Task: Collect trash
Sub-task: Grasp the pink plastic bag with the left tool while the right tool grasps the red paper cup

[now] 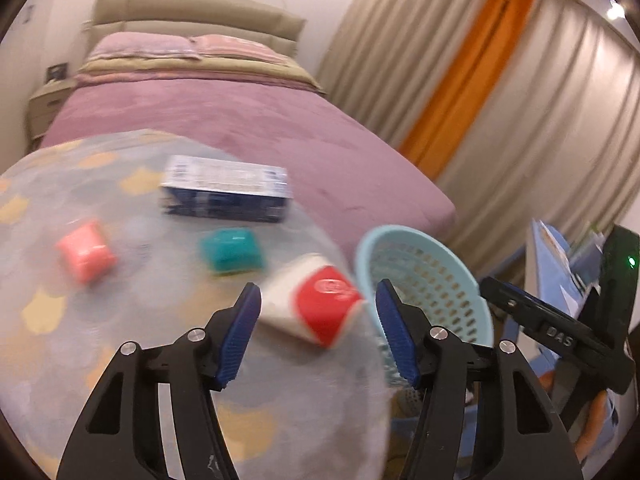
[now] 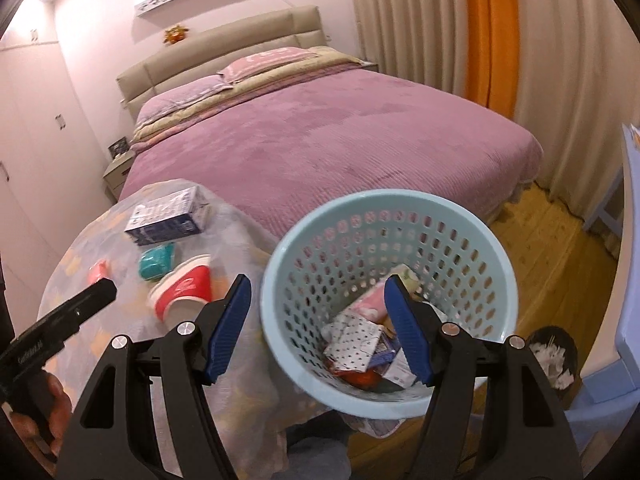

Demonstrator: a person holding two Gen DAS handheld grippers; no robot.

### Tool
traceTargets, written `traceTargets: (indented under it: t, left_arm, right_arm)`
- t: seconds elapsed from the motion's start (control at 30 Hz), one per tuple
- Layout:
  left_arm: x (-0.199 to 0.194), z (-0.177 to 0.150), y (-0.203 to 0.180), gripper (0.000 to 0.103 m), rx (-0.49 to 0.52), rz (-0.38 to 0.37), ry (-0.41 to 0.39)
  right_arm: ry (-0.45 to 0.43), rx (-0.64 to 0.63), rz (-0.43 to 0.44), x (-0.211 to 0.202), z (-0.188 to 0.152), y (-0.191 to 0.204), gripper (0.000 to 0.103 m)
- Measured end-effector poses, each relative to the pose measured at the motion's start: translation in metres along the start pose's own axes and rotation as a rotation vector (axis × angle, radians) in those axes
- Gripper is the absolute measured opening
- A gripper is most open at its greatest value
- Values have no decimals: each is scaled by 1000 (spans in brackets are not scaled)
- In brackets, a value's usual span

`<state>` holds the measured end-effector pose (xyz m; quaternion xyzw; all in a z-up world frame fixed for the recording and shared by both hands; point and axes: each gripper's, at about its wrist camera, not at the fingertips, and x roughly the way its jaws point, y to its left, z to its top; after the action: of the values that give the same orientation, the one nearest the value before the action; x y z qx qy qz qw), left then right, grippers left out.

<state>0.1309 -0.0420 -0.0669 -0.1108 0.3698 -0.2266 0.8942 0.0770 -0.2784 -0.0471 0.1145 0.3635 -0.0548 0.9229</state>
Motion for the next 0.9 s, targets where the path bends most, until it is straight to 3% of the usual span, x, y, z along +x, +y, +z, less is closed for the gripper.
traceTargets:
  t: [0.33, 0.5, 0.9]
  left_arm:
    - [-30, 7, 95, 58, -182, 171, -52]
    - [-28, 6, 136, 69, -262, 229, -31]
    - [5, 16, 155, 74, -245, 330, 19]
  right_arm:
    - [-2, -87, 74, 6, -10, 49, 66]
    - [13, -100, 101, 22, -16, 64, 73]
    - [62, -121, 142, 65, -31, 85, 77]
